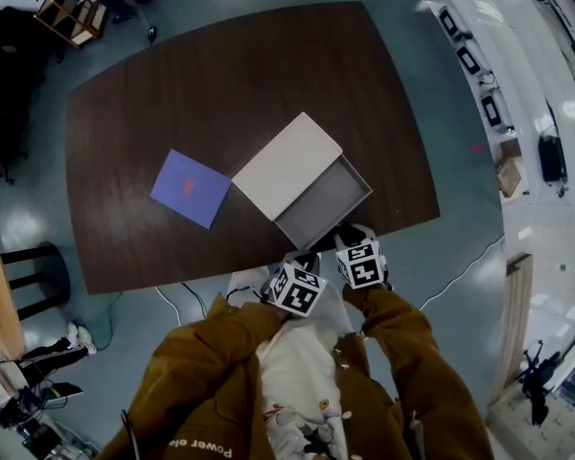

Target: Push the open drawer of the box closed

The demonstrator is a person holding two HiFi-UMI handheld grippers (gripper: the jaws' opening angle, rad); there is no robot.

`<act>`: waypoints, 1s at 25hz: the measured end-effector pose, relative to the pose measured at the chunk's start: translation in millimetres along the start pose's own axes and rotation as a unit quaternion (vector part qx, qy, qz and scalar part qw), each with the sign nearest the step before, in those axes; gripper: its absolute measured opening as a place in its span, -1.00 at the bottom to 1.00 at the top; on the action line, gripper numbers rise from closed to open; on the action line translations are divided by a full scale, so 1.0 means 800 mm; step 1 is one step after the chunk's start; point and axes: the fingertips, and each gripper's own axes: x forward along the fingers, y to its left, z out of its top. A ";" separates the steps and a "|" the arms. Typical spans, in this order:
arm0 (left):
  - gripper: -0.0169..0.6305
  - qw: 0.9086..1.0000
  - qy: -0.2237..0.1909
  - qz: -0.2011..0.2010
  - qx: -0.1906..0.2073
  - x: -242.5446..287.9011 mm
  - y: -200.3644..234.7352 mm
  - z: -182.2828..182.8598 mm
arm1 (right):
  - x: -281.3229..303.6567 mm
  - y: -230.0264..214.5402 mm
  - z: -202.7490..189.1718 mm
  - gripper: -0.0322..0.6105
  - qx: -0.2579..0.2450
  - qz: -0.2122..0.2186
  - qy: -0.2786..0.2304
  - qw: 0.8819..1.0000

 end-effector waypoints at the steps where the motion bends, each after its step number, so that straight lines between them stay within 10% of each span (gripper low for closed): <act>1: -0.93 1.000 0.000 0.001 0.001 0.000 0.000 0.000 | 0.002 0.002 0.003 -0.54 -0.008 0.001 -0.001 1.000; 25: -0.93 1.000 -0.001 0.006 0.005 0.007 -0.001 0.006 | 0.007 0.005 0.034 -0.67 -0.030 0.002 -0.004 1.000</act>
